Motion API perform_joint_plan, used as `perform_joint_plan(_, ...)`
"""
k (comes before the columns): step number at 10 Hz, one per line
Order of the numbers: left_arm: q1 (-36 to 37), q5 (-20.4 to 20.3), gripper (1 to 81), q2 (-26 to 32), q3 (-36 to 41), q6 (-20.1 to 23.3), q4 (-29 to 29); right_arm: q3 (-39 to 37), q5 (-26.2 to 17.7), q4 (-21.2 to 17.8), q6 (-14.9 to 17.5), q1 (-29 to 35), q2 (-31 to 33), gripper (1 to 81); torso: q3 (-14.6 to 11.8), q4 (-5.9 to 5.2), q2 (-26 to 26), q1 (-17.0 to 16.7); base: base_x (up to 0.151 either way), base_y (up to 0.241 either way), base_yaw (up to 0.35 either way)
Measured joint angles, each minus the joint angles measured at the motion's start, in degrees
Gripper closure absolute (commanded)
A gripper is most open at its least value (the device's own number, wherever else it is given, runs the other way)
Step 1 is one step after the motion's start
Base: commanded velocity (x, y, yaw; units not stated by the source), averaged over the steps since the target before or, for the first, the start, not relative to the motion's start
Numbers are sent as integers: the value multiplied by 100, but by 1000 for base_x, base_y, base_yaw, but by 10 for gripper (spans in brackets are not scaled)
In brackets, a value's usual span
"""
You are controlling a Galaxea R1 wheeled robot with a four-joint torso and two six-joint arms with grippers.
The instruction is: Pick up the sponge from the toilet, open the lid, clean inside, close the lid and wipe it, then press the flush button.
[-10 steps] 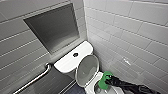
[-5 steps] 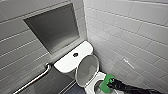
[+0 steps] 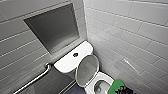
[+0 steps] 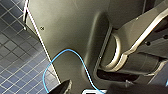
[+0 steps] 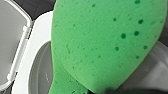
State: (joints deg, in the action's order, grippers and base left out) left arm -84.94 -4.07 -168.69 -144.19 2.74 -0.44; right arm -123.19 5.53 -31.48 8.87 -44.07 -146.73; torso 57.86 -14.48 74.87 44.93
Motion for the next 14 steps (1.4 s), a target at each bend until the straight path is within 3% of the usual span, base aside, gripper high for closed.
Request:
perform_joint_plan(9, 0, -2, 10, -71, -2, 9, 4, 1869, 2426, -267, -83, -1549, 983, 811, -2, -4, 5, 0, 0, 0, 0)
perform_joint_plan(11, 0, -2, 10, -118, -40, 12, 4, 2217, 2632, -273, -78, -1866, 1119, 811, -2, -4, 6, 0, 0, 0, 0)
perform_joint_plan(14, 0, -4, 10, -230, -182, 20, 4, 3115, 2536, -410, 51, -1947, 1556, 811, -2, -4, 6, 0, 0, 0, 0)
